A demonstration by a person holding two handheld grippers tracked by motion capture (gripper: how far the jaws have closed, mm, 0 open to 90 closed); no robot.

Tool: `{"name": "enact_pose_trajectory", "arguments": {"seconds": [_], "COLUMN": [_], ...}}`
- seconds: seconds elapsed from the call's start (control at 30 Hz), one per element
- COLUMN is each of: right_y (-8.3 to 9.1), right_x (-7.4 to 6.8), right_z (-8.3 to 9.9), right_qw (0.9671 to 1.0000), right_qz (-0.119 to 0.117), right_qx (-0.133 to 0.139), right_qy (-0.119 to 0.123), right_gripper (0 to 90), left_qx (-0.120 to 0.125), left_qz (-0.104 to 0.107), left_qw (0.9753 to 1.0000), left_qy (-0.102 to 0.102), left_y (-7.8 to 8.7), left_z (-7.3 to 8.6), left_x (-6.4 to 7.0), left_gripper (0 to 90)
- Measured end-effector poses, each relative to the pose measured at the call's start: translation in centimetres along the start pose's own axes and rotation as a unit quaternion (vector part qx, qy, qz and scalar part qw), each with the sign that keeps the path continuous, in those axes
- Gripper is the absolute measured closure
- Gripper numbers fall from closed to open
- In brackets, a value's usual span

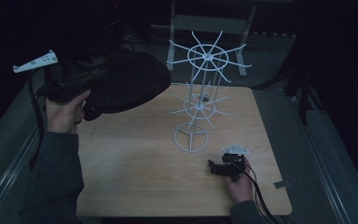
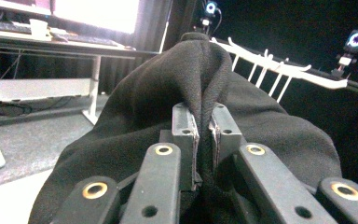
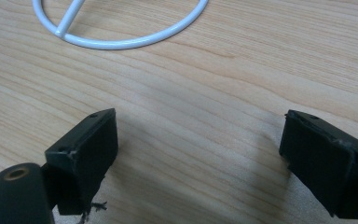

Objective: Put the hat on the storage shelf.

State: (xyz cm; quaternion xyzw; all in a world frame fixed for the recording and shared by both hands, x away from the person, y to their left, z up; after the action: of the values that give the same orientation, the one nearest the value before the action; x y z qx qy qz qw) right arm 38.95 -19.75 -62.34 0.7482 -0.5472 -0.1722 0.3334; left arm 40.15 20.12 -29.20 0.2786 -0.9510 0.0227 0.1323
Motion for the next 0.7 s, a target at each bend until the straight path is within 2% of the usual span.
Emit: {"name": "enact_pose_trajectory", "arguments": {"seconds": [0.4, 0.7], "right_y": [0.0, 0.0], "right_x": [0.0, 0.0], "right_z": [0.0, 0.0], "right_qw": [1.0, 1.0], "right_qz": [0.0, 0.0], "right_qx": [0.0, 0.0], "right_qy": [0.0, 0.0], "right_gripper": [11.1, 11.1], "left_qx": [0.035, 0.061], "left_qz": [-0.001, 0.001], "left_qw": [0.9993, 0.9978], "left_qy": [0.011, 0.026], "left_y": [0.2, 0.4], "left_z": [-1.1, -1.6], "left_x": [0.2, 0.2], "left_gripper": [84.4, 84.4]}}
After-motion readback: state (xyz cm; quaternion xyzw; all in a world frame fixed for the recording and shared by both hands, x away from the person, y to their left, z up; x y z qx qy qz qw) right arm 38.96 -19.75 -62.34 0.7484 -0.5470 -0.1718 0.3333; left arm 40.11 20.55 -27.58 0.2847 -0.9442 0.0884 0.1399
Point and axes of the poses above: each handheld gripper's, and its own axes: y roughly backward along the jaws, z roughly out of its underside, x roughly to its right, the point moved 9 cm from there along -y, roughly forward along the jaws, and after that the axes turned 8 degrees about z, right-handed, at the moved point
